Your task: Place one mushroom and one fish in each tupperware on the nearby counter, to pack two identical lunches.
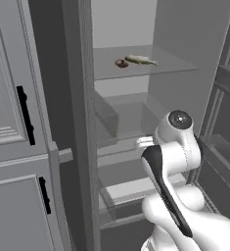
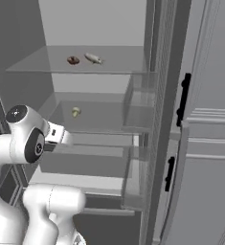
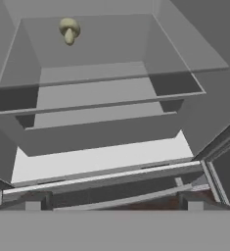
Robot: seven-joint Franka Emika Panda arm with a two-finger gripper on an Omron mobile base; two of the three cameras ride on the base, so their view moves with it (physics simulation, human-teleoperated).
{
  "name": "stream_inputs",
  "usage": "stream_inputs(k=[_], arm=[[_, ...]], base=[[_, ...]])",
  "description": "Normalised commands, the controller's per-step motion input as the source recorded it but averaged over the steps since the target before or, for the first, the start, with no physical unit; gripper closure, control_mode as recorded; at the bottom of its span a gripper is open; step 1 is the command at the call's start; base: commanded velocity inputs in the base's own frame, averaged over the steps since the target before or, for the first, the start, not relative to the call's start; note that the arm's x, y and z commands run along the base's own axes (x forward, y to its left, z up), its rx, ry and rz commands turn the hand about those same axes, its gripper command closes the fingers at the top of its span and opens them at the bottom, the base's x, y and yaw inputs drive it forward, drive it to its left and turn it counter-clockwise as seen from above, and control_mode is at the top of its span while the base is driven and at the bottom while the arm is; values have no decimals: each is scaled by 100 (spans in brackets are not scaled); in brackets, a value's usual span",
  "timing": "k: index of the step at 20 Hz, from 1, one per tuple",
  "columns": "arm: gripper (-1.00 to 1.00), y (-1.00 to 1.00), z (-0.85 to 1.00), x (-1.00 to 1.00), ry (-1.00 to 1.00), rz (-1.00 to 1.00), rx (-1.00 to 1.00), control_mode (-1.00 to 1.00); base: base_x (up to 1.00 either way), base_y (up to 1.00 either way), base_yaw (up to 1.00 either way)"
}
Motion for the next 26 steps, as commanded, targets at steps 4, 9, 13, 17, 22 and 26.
stream_inputs(k=[4, 9, 13, 17, 22, 26], arm=[[-100, 0, 0, 0, 0, 0, 0, 100], [-100, 10, -41, 80, -11, 0, 0, -100], [-100, 23, -30, 89, -7, 0, 1, -100], [-100, 26, -2, 100, 0, 2, 6, -100], [-100, 37, 0, 93, 6, 4, 8, -100], [-100, 35, -3, 73, 7, 2, 2, -100]], base=[[77, 1, 0], [0, 0, 0], [0, 0, 0], [0, 0, 0], [0, 0, 0], [0, 0, 0]])
